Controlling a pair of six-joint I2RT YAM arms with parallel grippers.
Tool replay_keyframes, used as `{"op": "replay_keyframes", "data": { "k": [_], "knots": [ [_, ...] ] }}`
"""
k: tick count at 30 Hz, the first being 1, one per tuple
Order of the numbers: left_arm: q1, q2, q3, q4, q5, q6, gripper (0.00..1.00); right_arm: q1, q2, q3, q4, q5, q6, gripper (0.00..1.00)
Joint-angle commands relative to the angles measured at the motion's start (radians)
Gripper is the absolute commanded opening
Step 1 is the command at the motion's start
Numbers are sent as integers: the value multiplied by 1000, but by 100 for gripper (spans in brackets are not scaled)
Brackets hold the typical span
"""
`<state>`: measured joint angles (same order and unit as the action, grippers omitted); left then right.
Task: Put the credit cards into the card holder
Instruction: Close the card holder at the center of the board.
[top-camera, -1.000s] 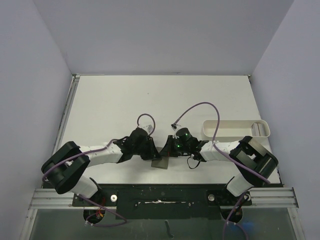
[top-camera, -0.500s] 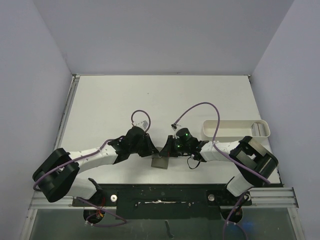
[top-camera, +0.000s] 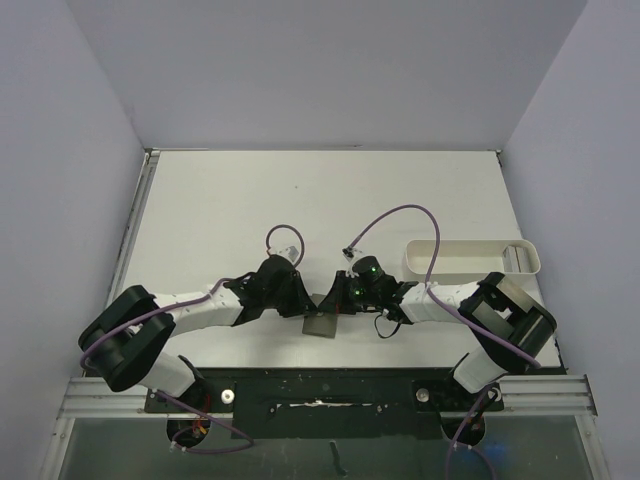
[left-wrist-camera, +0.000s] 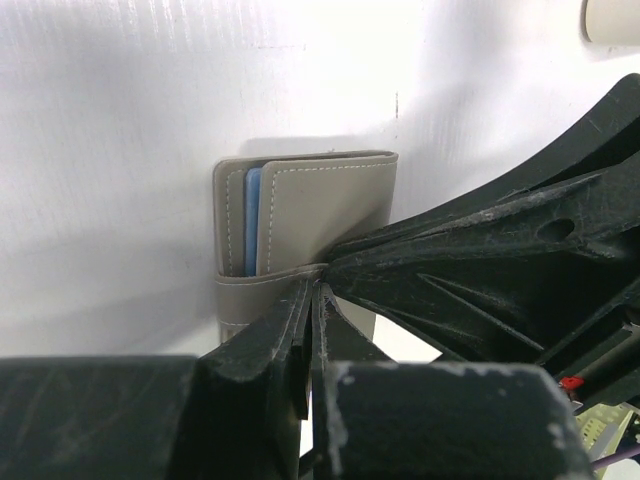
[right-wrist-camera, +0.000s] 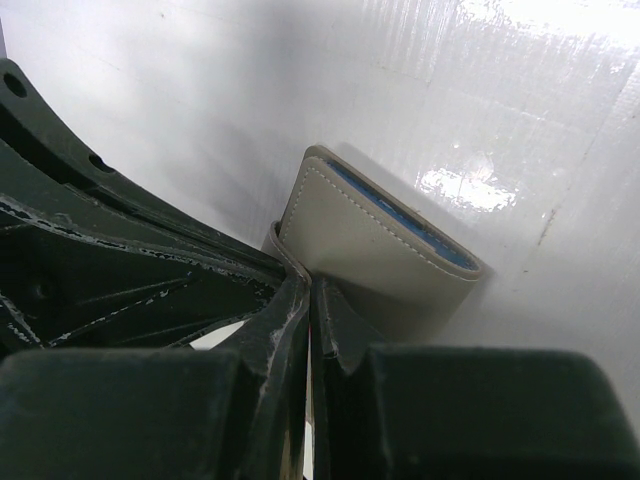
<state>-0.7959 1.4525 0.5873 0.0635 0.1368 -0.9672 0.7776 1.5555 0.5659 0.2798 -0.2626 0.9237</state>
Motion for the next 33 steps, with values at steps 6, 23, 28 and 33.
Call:
{"op": "replay_keyframes", "data": {
  "k": [6, 23, 28, 33],
  "knots": [
    [-3, 15, 19, 71, 13, 8, 0, 2, -5, -17, -30, 34, -17, 0],
    [-29, 12, 42, -8, -29, 21, 0, -3, -47, 22, -87, 32, -22, 15],
    [-32, 16, 41, -11, -33, 22, 0, -3, -58, 20, -93, 24, -8, 18],
    [-35, 18, 45, -17, -37, 25, 0, -3, -64, 20, -106, 23, -8, 18]
  ]
}}
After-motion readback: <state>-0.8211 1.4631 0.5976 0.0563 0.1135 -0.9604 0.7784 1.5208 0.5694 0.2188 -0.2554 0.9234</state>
